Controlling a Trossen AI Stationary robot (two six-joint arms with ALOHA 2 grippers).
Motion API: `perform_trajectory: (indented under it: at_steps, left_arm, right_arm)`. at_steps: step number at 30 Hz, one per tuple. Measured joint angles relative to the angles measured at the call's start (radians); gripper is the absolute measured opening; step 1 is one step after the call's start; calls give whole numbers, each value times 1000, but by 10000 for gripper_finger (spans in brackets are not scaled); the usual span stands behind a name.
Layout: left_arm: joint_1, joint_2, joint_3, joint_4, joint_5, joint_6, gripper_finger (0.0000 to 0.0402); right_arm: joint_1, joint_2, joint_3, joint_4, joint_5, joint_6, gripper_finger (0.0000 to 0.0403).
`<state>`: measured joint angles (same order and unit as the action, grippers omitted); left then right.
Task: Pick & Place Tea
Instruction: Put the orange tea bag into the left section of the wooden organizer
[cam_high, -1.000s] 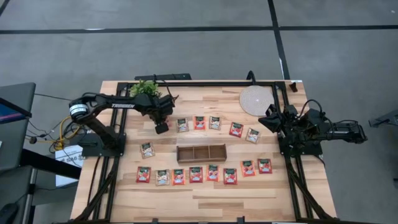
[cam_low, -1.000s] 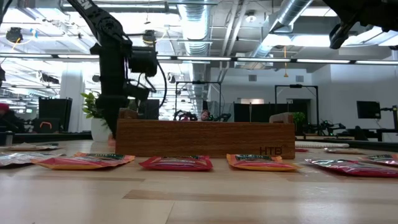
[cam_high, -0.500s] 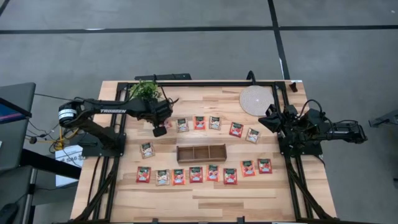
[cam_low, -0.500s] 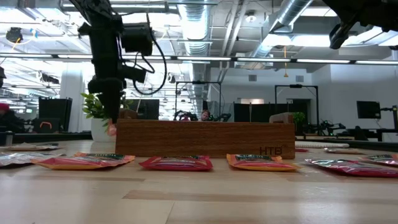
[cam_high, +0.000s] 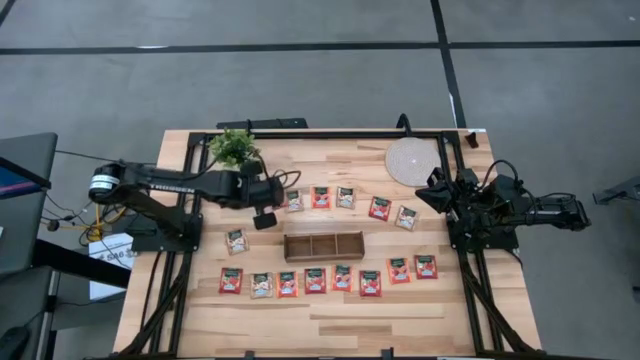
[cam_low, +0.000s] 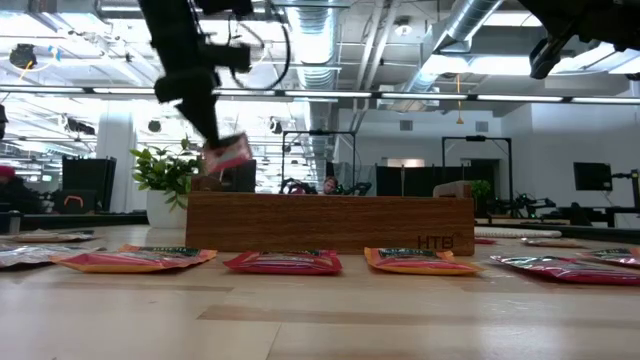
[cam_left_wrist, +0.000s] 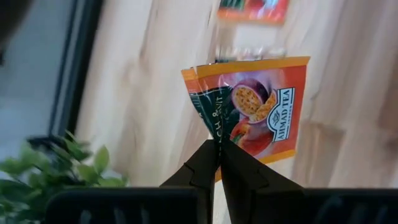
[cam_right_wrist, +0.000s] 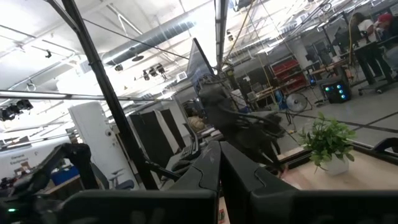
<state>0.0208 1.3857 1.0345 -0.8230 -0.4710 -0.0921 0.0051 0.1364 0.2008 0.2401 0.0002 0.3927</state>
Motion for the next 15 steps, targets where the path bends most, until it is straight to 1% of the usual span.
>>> perform_trajectory:
  at_steps: [4, 7, 11, 15]
  left_arm:
    - [-107, 15, 65, -13, -64, -54, 14]
    - [-184, 52, 119, -35, -123, -88, 13]
    - [-265, 143, 205, -61, -180, -105, 2]
    - [-311, 254, 311, -119, -218, -106, 2]
  right_arm:
    - [0, 0, 0, 0, 0, 0, 0]
    - [0, 0, 0, 0, 0, 0, 0]
    - [0, 0, 0, 0, 0, 0, 0]
    - [0, 0, 0, 0, 0, 0, 0]
